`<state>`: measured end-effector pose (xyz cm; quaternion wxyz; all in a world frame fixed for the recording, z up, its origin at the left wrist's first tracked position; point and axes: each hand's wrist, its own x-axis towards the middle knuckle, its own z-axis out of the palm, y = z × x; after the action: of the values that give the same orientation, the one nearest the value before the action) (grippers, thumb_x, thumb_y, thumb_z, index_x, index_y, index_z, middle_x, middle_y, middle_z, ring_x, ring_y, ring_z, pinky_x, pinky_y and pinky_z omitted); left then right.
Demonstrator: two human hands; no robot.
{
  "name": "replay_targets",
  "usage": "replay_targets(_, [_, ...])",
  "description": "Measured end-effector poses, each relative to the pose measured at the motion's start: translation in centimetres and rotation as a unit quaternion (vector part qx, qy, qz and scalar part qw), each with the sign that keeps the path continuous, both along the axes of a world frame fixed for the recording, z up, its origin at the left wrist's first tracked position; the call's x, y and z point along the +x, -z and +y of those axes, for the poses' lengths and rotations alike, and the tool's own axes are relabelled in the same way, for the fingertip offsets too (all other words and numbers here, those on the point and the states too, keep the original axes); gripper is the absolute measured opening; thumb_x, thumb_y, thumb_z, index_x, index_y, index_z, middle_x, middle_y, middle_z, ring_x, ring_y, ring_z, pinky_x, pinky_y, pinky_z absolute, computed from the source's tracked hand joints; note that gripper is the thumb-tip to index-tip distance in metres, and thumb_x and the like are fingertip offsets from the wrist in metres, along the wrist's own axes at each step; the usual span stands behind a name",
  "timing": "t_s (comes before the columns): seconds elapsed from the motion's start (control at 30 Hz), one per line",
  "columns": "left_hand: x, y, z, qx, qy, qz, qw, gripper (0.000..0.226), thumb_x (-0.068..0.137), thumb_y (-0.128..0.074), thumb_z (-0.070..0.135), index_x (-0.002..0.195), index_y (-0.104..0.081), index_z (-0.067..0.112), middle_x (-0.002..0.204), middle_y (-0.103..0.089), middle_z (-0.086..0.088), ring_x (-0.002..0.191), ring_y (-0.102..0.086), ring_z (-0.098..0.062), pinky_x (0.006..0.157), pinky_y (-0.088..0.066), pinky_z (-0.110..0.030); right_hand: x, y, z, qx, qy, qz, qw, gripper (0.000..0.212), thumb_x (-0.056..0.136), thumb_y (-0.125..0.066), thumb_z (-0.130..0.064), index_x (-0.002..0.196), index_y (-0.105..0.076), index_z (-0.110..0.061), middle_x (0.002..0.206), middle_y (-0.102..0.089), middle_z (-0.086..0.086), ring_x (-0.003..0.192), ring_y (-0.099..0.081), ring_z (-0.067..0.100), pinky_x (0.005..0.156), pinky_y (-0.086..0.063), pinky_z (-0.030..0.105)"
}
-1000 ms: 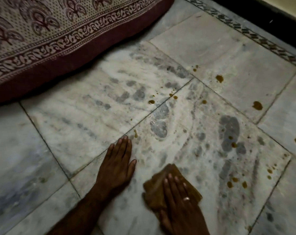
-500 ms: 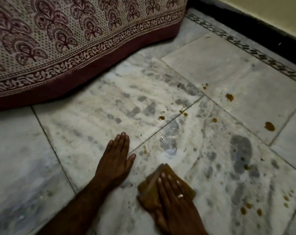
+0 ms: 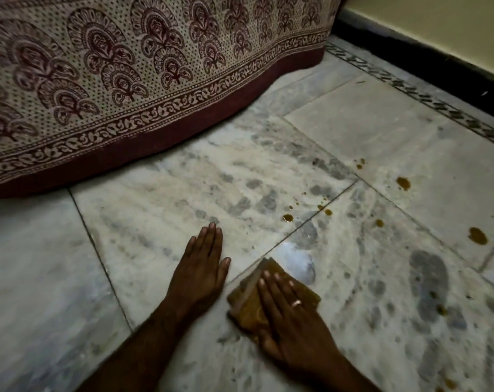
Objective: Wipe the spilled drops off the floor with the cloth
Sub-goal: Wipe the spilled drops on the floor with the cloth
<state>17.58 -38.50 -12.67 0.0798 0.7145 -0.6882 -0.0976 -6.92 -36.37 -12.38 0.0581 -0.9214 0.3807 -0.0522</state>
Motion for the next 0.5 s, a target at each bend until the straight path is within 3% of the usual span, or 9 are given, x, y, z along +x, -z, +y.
replay_targets(0.1, [0.9, 0.4, -1.8, -0.006, 0.005, 0.006, 1.000, 0.069, 0.102, -0.013, 0.049, 0.159, -0.006, 0.012, 0.166, 0.003, -0.003, 0.154, 0.002, -0.018, 0.124, 0.003, -0.032, 0.7, 0.0, -4.2, -0.001, 0.089, -0.011, 0.996, 0.073, 0.092, -0.053, -0.042, 0.151, -0.042, 0.000, 0.161, -0.033, 0.018, 0.151, -0.030, 0.032, 0.122, -0.022, 0.044])
replay_targets(0.2, [1.5, 0.6, -2.9, 0.002, -0.010, 0.021, 1.000, 0.065, 0.104, -0.019, 0.046, 0.158, -0.004, 0.012, 0.167, 0.003, -0.005, 0.152, 0.008, -0.015, 0.123, 0.008, -0.028, 5.5, -0.3, -8.8, 0.036, 0.115, 0.020, 0.993, 0.077, 0.103, -0.037, -0.048, 0.160, -0.013, -0.004, 0.169, -0.006, 0.016, 0.157, 0.002, 0.028, 0.126, 0.008, 0.037])
replay_targets(0.23, [1.6, 0.6, -3.1, 0.003, -0.016, 0.029, 0.999, 0.067, 0.102, -0.015, 0.046, 0.158, -0.007, 0.011, 0.167, 0.000, -0.007, 0.153, 0.005, -0.017, 0.123, 0.006, -0.029, 7.3, -0.4, -9.5, 0.045, 0.108, 0.026, 0.993, 0.076, 0.104, -0.033, -0.050, 0.160, -0.010, -0.004, 0.169, -0.003, 0.016, 0.157, 0.004, 0.028, 0.126, 0.011, 0.037])
replay_targets(0.37, [2.8, -0.2, -2.1, 0.010, -0.007, 0.089, 0.996, 0.078, 0.088, -0.007, 0.044, 0.156, -0.015, 0.006, 0.165, -0.007, -0.008, 0.154, -0.007, -0.021, 0.126, 0.001, -0.033, 11.1, -0.4, -7.3, 0.032, 0.080, 0.021, 0.996, 0.071, 0.096, -0.046, -0.046, 0.152, -0.041, -0.002, 0.161, -0.034, 0.020, 0.152, -0.027, 0.034, 0.126, -0.019, 0.048])
replay_targets(0.5, [3.7, -0.7, 1.0, -0.007, 0.060, 0.125, 0.990, 0.066, 0.093, -0.022, 0.032, 0.152, -0.027, 0.003, 0.161, -0.021, -0.008, 0.151, -0.023, -0.023, 0.124, -0.010, -0.037, 7.2, 0.0, -3.7, 0.027, -0.050, -0.001, 0.998, 0.071, 0.091, -0.052, -0.042, 0.149, -0.045, -0.003, 0.158, -0.041, 0.019, 0.151, -0.031, 0.032, 0.124, -0.019, 0.046])
